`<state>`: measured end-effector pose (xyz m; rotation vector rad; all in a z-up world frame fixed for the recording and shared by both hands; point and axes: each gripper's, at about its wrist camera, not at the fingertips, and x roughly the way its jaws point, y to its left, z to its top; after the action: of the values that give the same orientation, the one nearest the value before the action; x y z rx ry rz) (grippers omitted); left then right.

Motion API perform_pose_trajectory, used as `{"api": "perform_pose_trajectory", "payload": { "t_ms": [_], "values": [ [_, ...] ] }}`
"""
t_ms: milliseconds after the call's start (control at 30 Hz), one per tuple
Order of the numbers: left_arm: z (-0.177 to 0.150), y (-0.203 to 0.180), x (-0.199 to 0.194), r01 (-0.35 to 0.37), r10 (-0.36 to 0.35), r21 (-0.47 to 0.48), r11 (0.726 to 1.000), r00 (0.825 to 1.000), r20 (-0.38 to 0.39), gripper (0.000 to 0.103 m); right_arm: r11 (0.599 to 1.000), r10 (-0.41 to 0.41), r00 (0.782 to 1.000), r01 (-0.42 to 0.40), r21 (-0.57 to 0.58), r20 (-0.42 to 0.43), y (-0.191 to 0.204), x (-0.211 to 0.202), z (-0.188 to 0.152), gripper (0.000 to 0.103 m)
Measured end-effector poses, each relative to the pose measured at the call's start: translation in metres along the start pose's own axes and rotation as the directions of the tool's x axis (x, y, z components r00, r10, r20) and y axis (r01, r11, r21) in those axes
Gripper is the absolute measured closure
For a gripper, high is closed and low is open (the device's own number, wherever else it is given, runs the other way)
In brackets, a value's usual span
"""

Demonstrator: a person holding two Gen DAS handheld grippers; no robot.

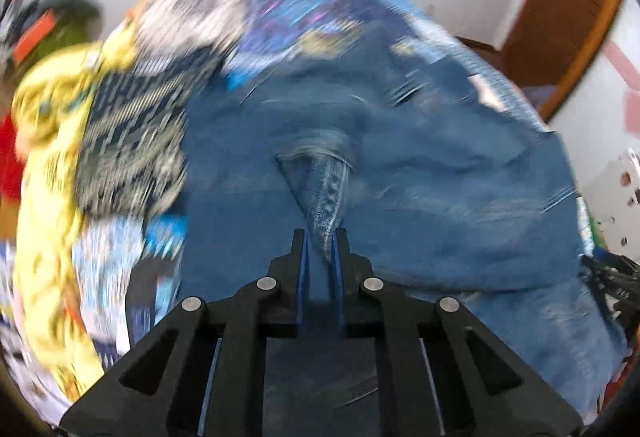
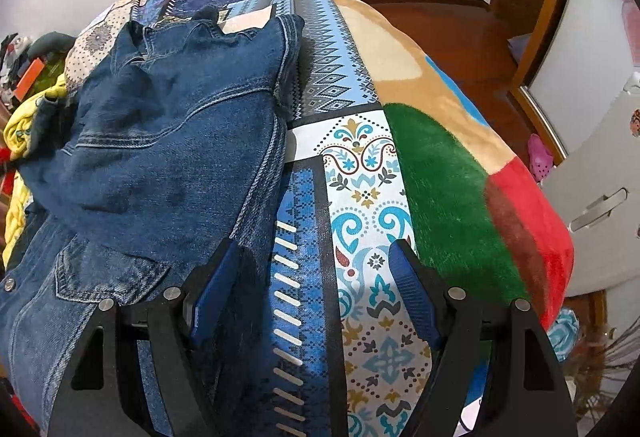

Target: Fold large clothes

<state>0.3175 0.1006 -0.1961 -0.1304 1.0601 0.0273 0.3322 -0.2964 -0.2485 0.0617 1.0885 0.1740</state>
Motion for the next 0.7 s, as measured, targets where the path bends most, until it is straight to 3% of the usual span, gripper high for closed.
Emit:
{"api": "perform_pose_trajectory", "payload": {
  "t_ms": [100, 233, 300, 333, 367, 433, 500, 567, 633, 700],
  "values": [
    [-0.023, 0.026, 0.011, 0.013, -0.016, -0.073, 0.997, 0.999, -0.048, 0.092, 1.0, -0.025, 1.0, 0.025, -0.004, 0.003, 0.003, 0.0, 0.0, 0.029],
    [-0.036, 0.043, 0.012, 0.082, -0.092, -0.13, 0.988, 0.993, -0.075, 0.088, 0.999, -0.033, 0.999, 0.033, 0.011, -0.004, 0.003, 0.0, 0.0, 0.029],
    [-0.036, 0.045, 0.006, 0.116, -0.126, -0.149, 0.982, 0.991, -0.055, 0.069, 0.999, -0.039, 0.999, 0.039, 0.016, -0.007, 0.004, 0.0, 0.0, 0.029],
    [-0.034, 0.047, 0.001, 0.142, -0.149, -0.165, 0.976, 0.988, -0.029, 0.051, 0.999, -0.042, 0.999, 0.043, 0.018, -0.008, 0.004, -0.001, 0.0, 0.028],
    [-0.032, 0.048, -0.003, 0.158, -0.162, -0.175, 0.972, 0.987, -0.009, 0.042, 0.999, -0.047, 0.999, 0.047, 0.021, -0.008, 0.005, -0.001, 0.001, 0.028],
    [-0.028, 0.053, -0.009, 0.221, -0.218, -0.215, 0.951, 0.975, 0.039, 0.04, 0.998, -0.055, 0.998, 0.055, 0.024, -0.007, 0.006, -0.001, 0.001, 0.028],
    [-0.023, 0.061, -0.006, 0.298, -0.295, -0.273, 0.915, 0.954, 0.051, 0.04, 0.998, -0.06, 0.998, 0.06, 0.027, -0.005, 0.007, -0.002, 0.001, 0.028],
    [-0.022, 0.069, 0.002, 0.378, -0.38, -0.352, 0.856, 0.922, 0.066, 0.04, 0.998, -0.058, 0.998, 0.058, 0.034, -0.005, 0.006, -0.001, 0.0, 0.028],
    [-0.022, 0.078, 0.016, 0.443, -0.454, -0.441, 0.781, 0.887, 0.088, 0.04, 0.998, -0.056, 0.998, 0.056, 0.038, -0.006, 0.006, -0.001, 0.0, 0.028],
    [-0.02, 0.085, 0.026, 0.468, -0.484, -0.491, 0.735, 0.869, 0.103, 0.04, 0.998, -0.056, 0.998, 0.056, 0.04, -0.004, 0.005, -0.001, 0.0, 0.028]
  ]
}}
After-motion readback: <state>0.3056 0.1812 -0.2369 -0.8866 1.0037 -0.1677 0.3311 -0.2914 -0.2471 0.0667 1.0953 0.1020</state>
